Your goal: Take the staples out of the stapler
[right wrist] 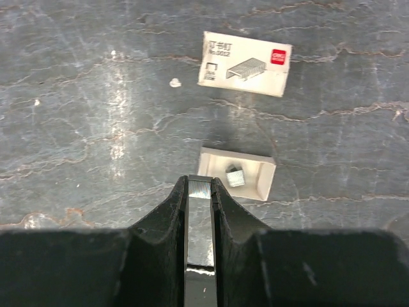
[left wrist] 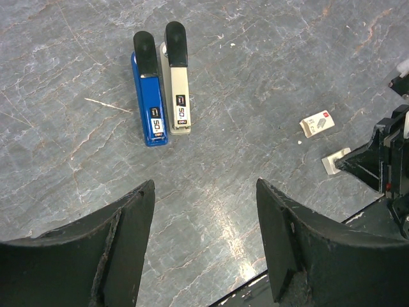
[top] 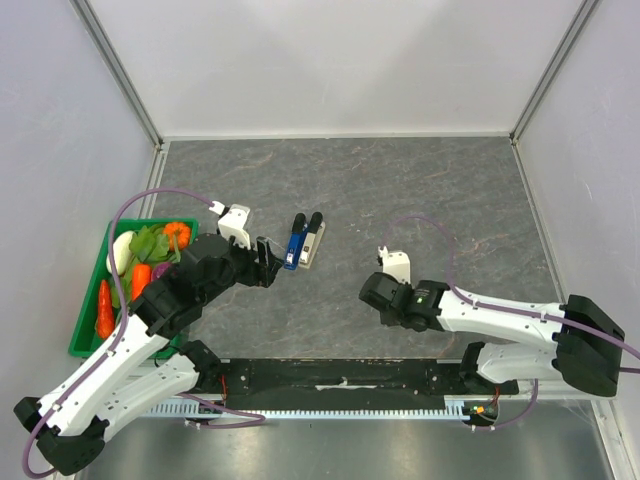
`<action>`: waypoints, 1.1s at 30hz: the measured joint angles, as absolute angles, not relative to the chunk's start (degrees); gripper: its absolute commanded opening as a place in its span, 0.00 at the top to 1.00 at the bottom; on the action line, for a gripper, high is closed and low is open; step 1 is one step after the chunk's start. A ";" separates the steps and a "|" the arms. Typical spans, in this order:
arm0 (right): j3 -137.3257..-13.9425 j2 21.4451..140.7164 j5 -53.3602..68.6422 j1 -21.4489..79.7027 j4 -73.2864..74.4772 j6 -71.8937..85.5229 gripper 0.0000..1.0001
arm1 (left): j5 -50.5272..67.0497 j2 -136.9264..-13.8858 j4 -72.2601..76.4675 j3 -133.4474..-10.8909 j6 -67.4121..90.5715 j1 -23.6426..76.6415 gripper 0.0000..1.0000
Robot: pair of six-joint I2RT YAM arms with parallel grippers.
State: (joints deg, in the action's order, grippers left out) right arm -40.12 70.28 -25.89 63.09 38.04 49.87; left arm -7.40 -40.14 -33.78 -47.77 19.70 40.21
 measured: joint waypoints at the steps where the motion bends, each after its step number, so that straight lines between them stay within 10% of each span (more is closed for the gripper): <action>1: -39.64 69.76 -25.82 62.26 38.35 49.82 0.78 | -7.40 -40.14 -33.78 -47.77 19.73 40.21 0.29; 33: -35.00 70.37 -22.26 57.36 33.91 49.50 0.67 | -7.38 -40.62 -33.78 -47.70 19.73 40.21 0.29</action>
State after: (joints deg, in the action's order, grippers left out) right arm -35.00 70.37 -22.26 57.36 33.91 49.50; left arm -7.38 -40.62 -33.78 -47.70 19.73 40.21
